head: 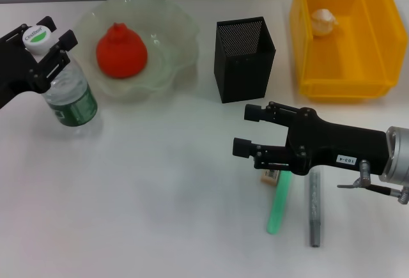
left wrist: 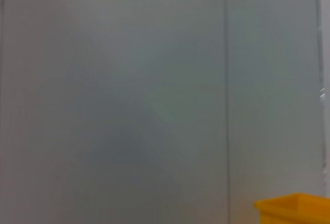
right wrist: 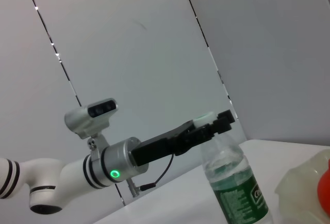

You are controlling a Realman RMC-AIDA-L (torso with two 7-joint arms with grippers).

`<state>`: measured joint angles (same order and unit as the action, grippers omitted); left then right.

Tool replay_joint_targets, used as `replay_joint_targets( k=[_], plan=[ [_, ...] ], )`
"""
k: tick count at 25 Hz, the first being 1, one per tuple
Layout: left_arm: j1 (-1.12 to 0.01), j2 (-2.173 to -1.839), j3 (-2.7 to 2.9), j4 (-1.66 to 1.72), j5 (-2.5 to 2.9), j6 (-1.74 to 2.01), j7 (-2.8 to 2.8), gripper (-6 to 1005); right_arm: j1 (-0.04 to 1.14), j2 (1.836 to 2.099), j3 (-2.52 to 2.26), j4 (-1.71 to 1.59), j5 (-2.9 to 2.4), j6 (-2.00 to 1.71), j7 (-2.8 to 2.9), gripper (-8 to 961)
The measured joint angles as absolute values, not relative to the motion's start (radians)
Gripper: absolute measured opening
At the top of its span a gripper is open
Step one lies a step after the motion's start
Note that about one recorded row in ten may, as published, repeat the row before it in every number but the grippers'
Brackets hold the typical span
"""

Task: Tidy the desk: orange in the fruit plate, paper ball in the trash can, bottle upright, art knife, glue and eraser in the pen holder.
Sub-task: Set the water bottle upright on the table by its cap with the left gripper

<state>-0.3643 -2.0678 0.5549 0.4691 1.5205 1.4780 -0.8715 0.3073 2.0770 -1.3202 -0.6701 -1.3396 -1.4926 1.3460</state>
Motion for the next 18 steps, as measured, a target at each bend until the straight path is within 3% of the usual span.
replay_joint_targets(
  k=[18],
  plan=[
    [-0.379, -2.071, 0.555, 0.412, 1.469, 1.4, -0.766, 547, 0.316, 2.078, -1.314, -0.669, -1.379, -1.492, 1.352, 823]
  ],
)
